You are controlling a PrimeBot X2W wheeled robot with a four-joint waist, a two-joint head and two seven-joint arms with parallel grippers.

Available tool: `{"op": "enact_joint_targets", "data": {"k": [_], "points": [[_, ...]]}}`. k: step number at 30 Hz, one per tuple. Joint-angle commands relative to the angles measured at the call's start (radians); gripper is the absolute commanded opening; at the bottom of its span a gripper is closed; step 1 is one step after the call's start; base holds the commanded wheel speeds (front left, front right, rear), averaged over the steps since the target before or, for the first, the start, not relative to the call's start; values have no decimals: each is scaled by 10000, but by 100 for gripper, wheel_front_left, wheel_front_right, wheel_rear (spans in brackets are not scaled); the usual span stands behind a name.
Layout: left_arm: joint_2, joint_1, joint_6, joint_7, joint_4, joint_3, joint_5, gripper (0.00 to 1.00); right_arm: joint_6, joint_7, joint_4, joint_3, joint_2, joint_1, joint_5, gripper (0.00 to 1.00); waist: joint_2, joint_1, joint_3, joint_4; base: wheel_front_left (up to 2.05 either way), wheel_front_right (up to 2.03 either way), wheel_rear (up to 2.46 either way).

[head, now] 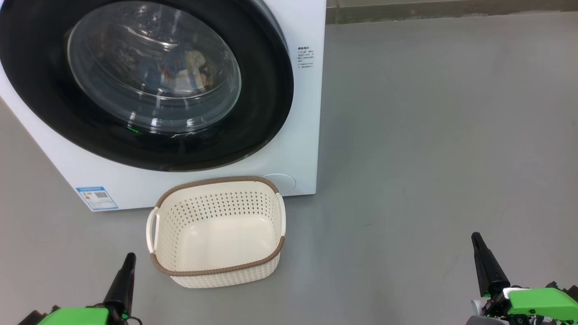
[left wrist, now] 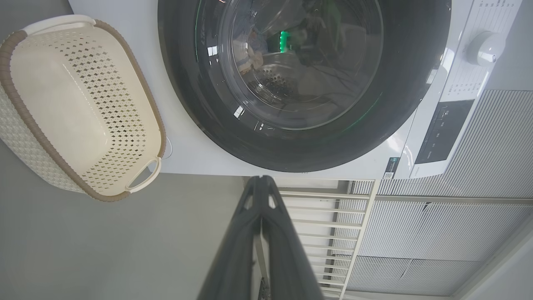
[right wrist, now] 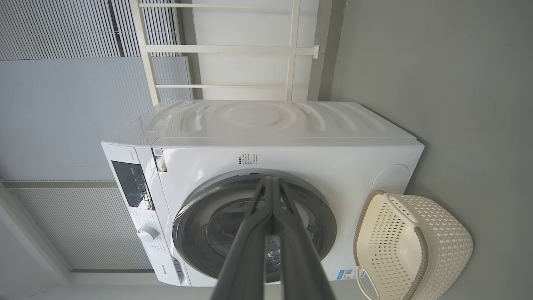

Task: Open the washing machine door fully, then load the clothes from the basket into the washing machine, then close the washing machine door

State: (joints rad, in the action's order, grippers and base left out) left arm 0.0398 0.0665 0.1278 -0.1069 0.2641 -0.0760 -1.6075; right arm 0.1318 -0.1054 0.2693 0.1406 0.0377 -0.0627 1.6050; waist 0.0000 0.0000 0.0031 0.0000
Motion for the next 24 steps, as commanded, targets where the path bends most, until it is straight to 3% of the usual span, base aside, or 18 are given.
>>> {"op": "enact_joint_targets", "data": {"k": [1, 24], "points": [[129, 413, 29, -44, -190, -353, -30, 0, -11, -77, -246, -270, 125, -453, 37, 0, 0, 0, 0, 0, 0, 0, 0], [121, 414, 29, -53, -190, -365, -21, 0, -11, -77, -246, -270, 125, -453, 37, 0, 0, 0, 0, 0, 0, 0, 0]]}}
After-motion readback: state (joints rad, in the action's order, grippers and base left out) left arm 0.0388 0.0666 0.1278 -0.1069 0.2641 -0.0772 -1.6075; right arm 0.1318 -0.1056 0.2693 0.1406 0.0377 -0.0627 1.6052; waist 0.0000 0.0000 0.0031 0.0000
